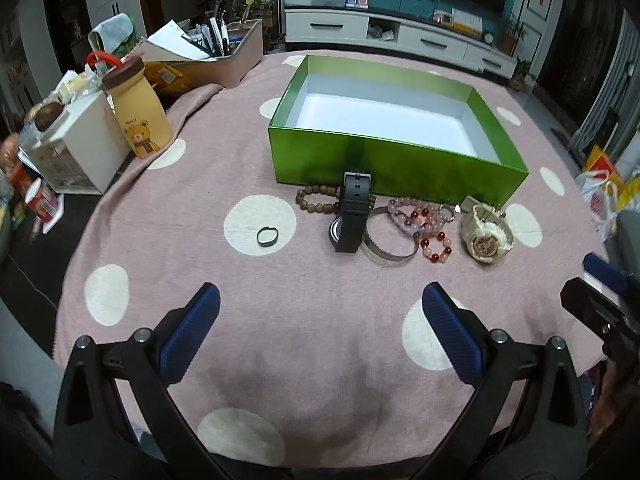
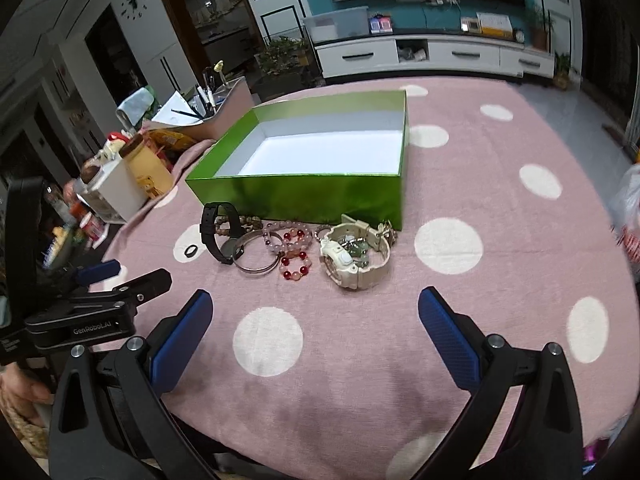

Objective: Organize jewelry
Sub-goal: 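Grasp the black strap watch with the left tool while the right tool grasps the gold flower ring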

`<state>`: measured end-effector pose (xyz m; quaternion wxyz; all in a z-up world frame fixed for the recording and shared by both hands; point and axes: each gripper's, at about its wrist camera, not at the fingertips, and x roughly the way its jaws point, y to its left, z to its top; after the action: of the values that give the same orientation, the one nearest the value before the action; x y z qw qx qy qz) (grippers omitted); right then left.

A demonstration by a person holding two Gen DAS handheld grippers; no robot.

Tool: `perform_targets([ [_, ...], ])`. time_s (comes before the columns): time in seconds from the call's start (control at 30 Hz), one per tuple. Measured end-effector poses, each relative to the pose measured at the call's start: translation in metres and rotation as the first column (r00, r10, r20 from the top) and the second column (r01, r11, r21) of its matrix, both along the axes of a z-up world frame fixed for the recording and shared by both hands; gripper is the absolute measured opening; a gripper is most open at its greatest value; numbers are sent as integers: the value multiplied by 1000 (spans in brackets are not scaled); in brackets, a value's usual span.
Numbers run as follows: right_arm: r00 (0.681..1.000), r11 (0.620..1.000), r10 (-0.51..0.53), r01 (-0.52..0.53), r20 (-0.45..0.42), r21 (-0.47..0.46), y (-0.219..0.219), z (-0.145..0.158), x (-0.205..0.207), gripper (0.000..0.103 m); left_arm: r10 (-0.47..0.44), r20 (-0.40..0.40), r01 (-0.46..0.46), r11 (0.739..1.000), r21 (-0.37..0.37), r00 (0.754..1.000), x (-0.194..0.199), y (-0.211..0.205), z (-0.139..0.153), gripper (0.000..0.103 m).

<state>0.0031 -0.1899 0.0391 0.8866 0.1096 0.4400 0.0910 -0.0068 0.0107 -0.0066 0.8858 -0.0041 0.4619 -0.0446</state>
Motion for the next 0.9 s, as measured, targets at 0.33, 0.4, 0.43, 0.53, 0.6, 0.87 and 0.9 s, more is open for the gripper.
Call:
perform_targets([
  [0.33, 999, 990, 17, -11, -40, 143, -20, -29, 10, 98, 24, 36, -18, 987, -157, 999, 3, 30, -22, 101],
  [0.4, 998, 990, 51, -47, -24, 132, -18, -32, 11, 90, 4, 47, 4, 985, -170, 999, 5, 27, -24, 101],
  [0.43, 998, 991, 68, -65, -17, 118, -15, -34, 13, 89, -7, 53, 15, 986, -169, 999, 6, 24, -25, 101],
  [0.53, 995, 990, 99, -98, -7, 100, -13, -40, 17, 79, -30, 60, 39, 987, -154, 998, 12, 16, -27, 99],
  [0.6, 994, 990, 113, -112, -2, 91, -13, -44, 21, 74, -39, 60, 48, 988, -146, 997, 18, 13, -29, 96],
  [0.87, 986, 985, 166, -167, 28, 35, -13, -46, 42, 61, -73, 55, 80, 986, -149, 996, 47, 0, -35, 84],
  [0.9, 984, 984, 177, -177, 28, 21, -12, -47, 45, 60, -77, 55, 84, 985, -149, 996, 51, -2, -37, 83],
])
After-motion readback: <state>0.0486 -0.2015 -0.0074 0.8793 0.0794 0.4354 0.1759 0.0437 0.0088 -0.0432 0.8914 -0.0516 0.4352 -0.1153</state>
